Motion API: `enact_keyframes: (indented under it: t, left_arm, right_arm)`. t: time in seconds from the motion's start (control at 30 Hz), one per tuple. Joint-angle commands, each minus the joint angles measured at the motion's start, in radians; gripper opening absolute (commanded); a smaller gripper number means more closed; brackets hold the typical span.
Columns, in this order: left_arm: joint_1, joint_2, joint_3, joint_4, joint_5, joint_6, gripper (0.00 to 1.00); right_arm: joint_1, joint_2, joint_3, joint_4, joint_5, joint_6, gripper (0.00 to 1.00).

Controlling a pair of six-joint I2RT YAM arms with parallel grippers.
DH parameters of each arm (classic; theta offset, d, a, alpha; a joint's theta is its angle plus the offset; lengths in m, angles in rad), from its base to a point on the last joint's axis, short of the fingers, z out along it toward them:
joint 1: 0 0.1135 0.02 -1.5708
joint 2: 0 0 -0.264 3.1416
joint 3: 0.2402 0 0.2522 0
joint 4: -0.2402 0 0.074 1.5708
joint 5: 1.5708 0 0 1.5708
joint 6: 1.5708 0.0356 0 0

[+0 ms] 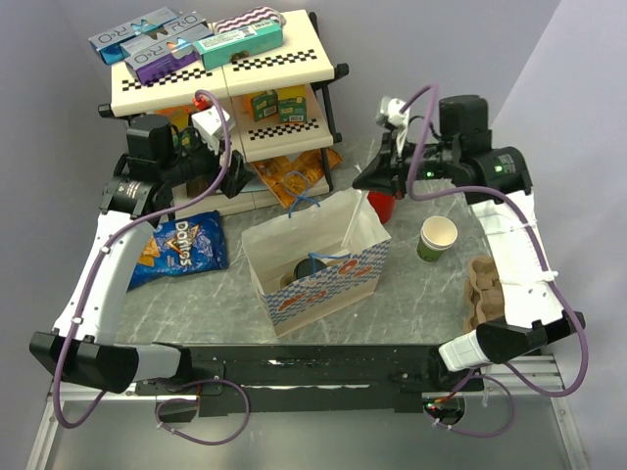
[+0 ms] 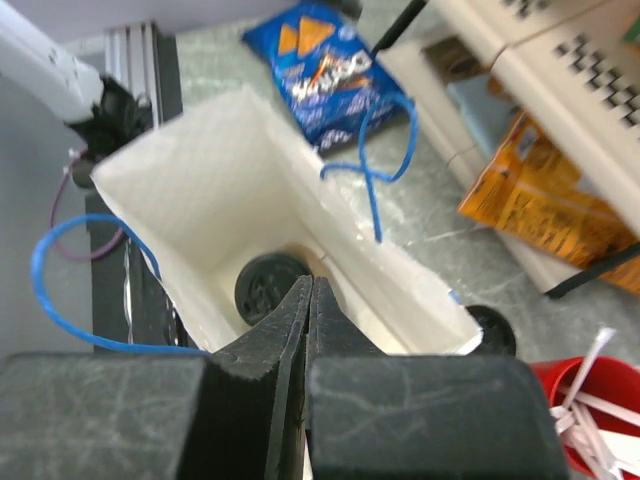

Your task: Pack the takeout coffee

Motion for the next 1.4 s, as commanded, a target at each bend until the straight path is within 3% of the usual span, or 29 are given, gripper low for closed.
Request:
enact_keyframes:
  t: [0.0, 0.27, 0.3, 0.37, 0.43, 0.7, 1.0, 1.1, 1.17, 1.2, 1.37]
  left_arm:
    - [0.003, -0.038, -0.013, 0.039, 0.017, -0.008, 0.99]
    - [0.003, -0.039, -0.024, 0.045, 0.025, -0.012, 0.99]
    - [0.003, -0.038, -0.025, 0.048, 0.028, -0.014, 0.99]
    - [0.003, -0.035, -0.025, 0.05, 0.034, -0.018, 0.99]
    - [0.002, -0.023, -0.015, 0.05, 0.04, -0.02, 1.0]
    - [0.003, 0.016, 0.04, 0.039, 0.046, -0.025, 0.99]
    - [0.003, 0.036, 0.073, 0.036, 0.038, -0.017, 0.99]
    - [0.003, 0.047, 0.094, 0.03, 0.034, -0.011, 0.99]
    - [0.003, 0.053, 0.105, 0.03, 0.034, -0.012, 0.99]
    - [0.003, 0.056, 0.109, 0.03, 0.035, -0.014, 0.99]
    - [0.003, 0.06, 0.117, 0.027, 0.022, -0.015, 0.99]
  right_arm:
    - [0.04, -0.031, -0.037, -0.01, 0.046, -0.087, 0.0]
    - [0.057, -0.033, -0.052, 0.014, 0.069, -0.076, 0.18]
    - [0.057, -0.031, -0.043, 0.001, 0.061, -0.085, 0.22]
    - [0.064, -0.033, -0.046, -0.02, 0.055, -0.112, 0.43]
    - [0.073, -0.039, -0.055, -0.011, 0.069, -0.116, 0.54]
    - [0.075, -0.059, -0.049, 0.041, 0.098, -0.07, 0.66]
    - [0.074, -0.068, -0.037, 0.072, 0.132, -0.047, 0.71]
    - [0.072, -0.064, -0.001, 0.093, 0.17, -0.01, 0.78]
    - [0.072, -0.07, 0.017, 0.135, 0.221, 0.029, 0.89]
    - [0.074, -0.071, 0.02, 0.15, 0.238, 0.057, 1.0]
    - [0.072, -0.053, 0.058, 0.155, 0.299, 0.105, 1.0]
